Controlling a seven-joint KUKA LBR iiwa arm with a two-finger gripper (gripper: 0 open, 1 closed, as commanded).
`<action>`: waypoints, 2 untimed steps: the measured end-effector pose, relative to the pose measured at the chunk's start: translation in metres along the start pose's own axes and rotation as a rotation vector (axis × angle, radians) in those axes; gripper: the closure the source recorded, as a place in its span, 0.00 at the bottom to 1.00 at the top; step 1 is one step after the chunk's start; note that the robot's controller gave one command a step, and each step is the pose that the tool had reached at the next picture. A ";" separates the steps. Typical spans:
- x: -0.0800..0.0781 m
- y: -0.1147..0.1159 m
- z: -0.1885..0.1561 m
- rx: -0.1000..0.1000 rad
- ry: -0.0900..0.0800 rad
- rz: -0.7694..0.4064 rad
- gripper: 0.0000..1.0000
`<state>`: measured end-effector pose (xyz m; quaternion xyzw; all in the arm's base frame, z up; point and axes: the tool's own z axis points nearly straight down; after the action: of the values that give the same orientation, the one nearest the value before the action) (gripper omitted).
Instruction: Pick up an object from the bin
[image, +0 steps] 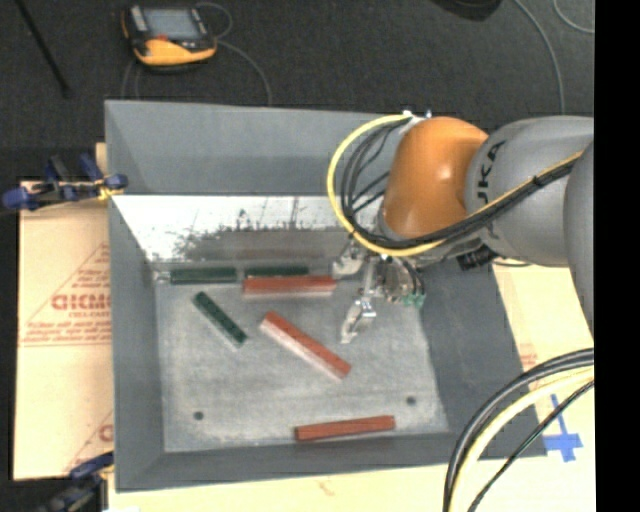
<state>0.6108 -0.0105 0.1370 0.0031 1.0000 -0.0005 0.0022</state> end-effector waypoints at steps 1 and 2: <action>0.000 0.000 0.000 0.000 0.000 0.000 0.00; 0.062 0.037 0.058 0.000 0.011 0.085 1.00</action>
Offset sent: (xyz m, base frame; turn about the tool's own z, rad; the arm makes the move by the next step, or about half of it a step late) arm -0.0639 0.0389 -0.0670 0.0870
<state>0.5494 0.0271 0.0791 0.0457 0.9990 -0.0002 -0.0034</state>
